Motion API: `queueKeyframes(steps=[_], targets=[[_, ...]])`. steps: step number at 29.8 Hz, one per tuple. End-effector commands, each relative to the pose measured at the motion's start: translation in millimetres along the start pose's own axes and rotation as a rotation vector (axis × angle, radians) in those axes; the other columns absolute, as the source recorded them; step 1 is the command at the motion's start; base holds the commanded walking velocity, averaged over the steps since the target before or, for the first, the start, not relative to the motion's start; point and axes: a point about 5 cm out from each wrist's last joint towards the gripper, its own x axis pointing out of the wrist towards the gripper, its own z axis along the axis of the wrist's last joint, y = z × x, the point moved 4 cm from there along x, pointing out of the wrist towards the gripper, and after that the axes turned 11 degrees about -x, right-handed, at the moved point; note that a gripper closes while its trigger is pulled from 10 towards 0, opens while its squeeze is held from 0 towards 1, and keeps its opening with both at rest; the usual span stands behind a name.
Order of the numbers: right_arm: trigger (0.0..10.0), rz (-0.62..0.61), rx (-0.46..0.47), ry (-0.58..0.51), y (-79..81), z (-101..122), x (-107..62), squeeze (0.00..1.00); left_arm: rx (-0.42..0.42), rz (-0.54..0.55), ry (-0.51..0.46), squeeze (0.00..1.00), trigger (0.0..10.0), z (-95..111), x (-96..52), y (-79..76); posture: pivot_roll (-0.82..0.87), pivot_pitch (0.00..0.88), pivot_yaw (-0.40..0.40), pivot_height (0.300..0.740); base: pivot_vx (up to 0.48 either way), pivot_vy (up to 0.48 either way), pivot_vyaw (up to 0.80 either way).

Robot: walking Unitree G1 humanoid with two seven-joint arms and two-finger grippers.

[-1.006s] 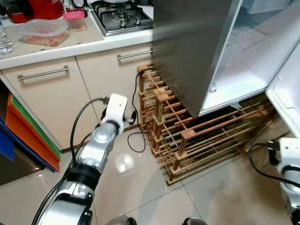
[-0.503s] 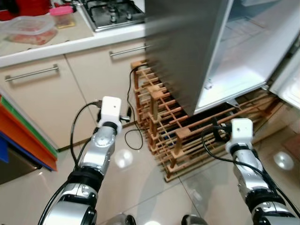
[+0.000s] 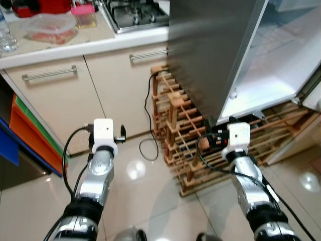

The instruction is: Restocking fridge

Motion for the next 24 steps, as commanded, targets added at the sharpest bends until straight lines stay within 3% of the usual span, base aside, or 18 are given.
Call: queueKeyframes(steps=[1,7,16,24], targets=[[10.0,0.003,0.023,0.003,2.2,2,1.2,0.0,0.022,-0.026,-0.007,0.0,10.0,5,1.9,-7.3,-0.07,0.025,0.024,0.74,0.0,0.0,0.68],[10.0,0.018,0.041,0.009,6.6,4,2.1,0.0,0.018,-0.047,-0.001,0.0,10.0,8,3.8,-14.9,-0.06,0.009,0.02,0.74,0.0,0.0,0.68],[10.0,0.099,0.076,0.03,26.8,2,2.2,0.0,-0.002,-0.052,-0.011,0.0,10.0,14,2.1,-23.0,-0.03,0.01,0.016,0.74,0.0,0.0,0.66],[10.0,0.091,0.109,0.044,25.1,2,4.8,0.0,0.025,-0.057,-0.006,0.0,10.0,16,1.3,-28.3,-0.04,0.03,0.024,0.74,0.0,0.0,0.62]])
